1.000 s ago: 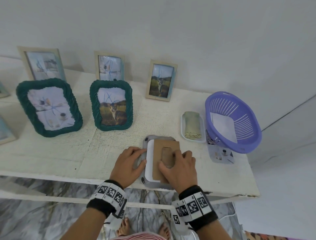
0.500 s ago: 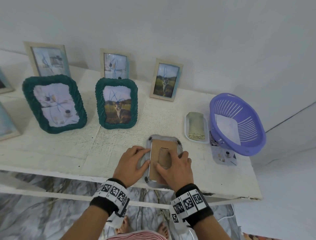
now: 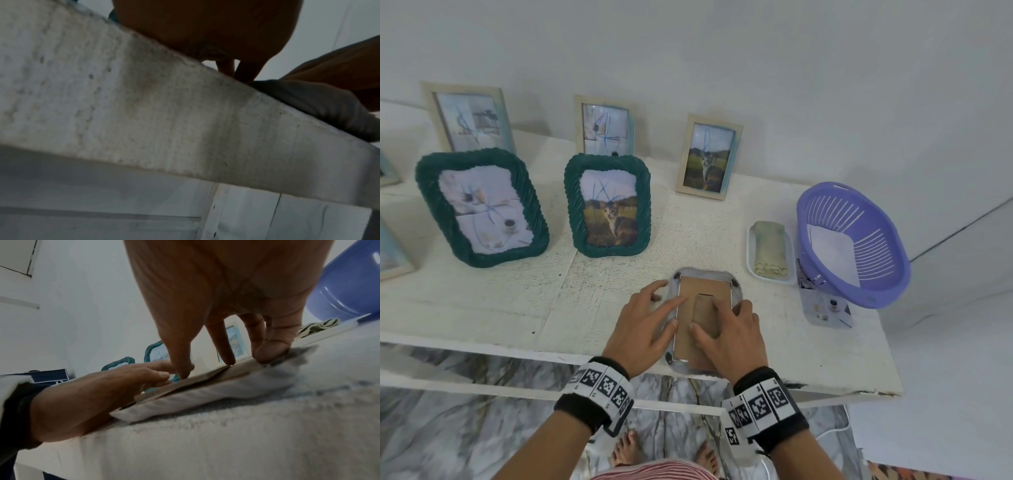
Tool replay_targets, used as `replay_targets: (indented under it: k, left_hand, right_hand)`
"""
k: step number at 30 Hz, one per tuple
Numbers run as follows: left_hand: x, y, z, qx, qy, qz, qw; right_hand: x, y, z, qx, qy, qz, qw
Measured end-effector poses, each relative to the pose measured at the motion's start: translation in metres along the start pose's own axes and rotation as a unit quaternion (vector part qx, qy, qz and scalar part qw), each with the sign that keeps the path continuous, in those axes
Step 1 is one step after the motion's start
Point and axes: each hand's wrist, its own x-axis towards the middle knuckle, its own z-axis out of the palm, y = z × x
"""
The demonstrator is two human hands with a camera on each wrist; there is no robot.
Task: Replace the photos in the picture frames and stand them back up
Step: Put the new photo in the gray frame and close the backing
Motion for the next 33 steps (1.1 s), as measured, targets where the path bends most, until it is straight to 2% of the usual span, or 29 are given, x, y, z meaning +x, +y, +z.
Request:
replay_targets:
  k: [5, 8, 12, 19, 26, 33]
  left_hand:
    - [-0.006, 0.008, 0.001, 0.085, -0.067, 0.044, 0.993]
    - [-0.007, 0.009, 0.001, 0.104, -0.082, 0.031, 0.991]
    - [-0.006, 0.014, 0.002, 0.108, -0.086, 0.002, 0.99]
    - [-0.003, 0.028, 0.005, 0.139, -0.081, -0.036, 0.986]
    - [-0.004, 0.034, 0.01, 0.143, -0.083, -0.054, 0.985]
    - [-0.004, 0.035, 0.009, 0.152, -0.092, -0.069, 0.982]
  right_hand:
    - [-0.001, 0.011, -0.003, 0.018, -0.004, -0.048, 0.999]
    - [-0.002, 0.026, -0.011, 0.041, -0.007, -0.086, 0.995]
    - [-0.015, 0.053, -0.014, 0.08, 0.04, -0.155, 0.984]
    - [-0.043, 0.081, -0.006, 0.076, 0.019, -0.246, 0.966]
    - [-0.046, 0.082, -0.008, 0.028, 0.007, -0.281, 0.959]
    - [-0.051, 0.066, -0.004, 0.001, 0.116, -0.23, 0.966]
